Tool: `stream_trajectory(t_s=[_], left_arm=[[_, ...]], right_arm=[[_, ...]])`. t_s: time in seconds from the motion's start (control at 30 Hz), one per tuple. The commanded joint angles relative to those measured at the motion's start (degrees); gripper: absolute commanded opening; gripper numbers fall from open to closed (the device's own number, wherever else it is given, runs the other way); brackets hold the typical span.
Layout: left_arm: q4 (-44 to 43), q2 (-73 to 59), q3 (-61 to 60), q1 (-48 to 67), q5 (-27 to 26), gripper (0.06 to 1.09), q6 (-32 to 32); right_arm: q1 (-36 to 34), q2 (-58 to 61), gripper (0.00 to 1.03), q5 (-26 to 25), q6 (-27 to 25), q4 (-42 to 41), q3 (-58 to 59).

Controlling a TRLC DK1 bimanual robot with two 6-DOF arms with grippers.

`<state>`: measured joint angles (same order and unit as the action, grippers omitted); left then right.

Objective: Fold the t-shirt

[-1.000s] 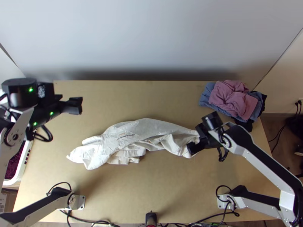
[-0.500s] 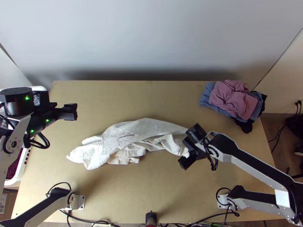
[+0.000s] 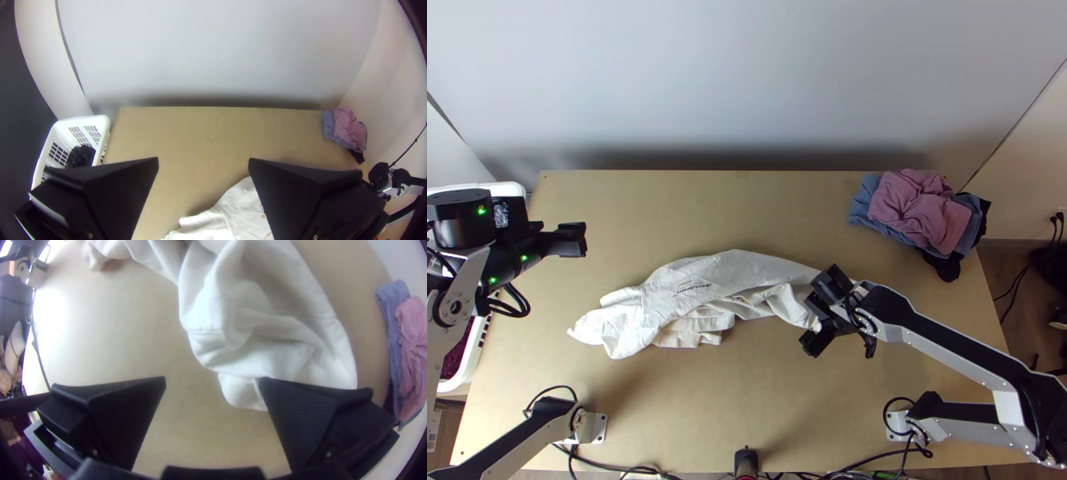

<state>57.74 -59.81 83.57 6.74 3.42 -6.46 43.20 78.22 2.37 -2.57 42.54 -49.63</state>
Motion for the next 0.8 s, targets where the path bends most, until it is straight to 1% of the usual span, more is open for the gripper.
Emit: stream_trajectory(t_s=[0.0, 0.4, 0.5, 0.7, 0.73, 0.77], left_arm=[[0.01, 0.05, -0.07, -0.77, -0.26, 1.04, -0.05], [0.01, -0.04, -0.16, -1.38, -0.34, 1.04, -0.05], [0.01, -0.13, -0.16, -1.47, -0.34, 1.04, -0.05], [0.01, 0.05, -0.43, -1.73, -0.26, 1.04, -0.05], [0.01, 0.13, -0.6, -1.73, -0.26, 1.04, -0.05], [0.01, 0.13, -0.78, -1.73, -0.34, 1.04, -0.05]], right_arm=[[-0.49, 3.79, 0.98, -0.79, -1.83, -2.29, -1.79], [-0.84, 8.18, 0.98, -1.32, -1.83, -2.55, -8.29], [-0.84, 9.68, 0.98, -1.49, -1.56, -2.64, -8.56], [-1.98, 9.59, 0.97, -3.51, -2.27, -2.99, -7.24], [-2.33, 9.59, 0.94, -3.51, -2.27, -3.52, -6.98], [-2.42, 9.41, 0.87, -3.51, -2.53, -4.05, -6.71]])
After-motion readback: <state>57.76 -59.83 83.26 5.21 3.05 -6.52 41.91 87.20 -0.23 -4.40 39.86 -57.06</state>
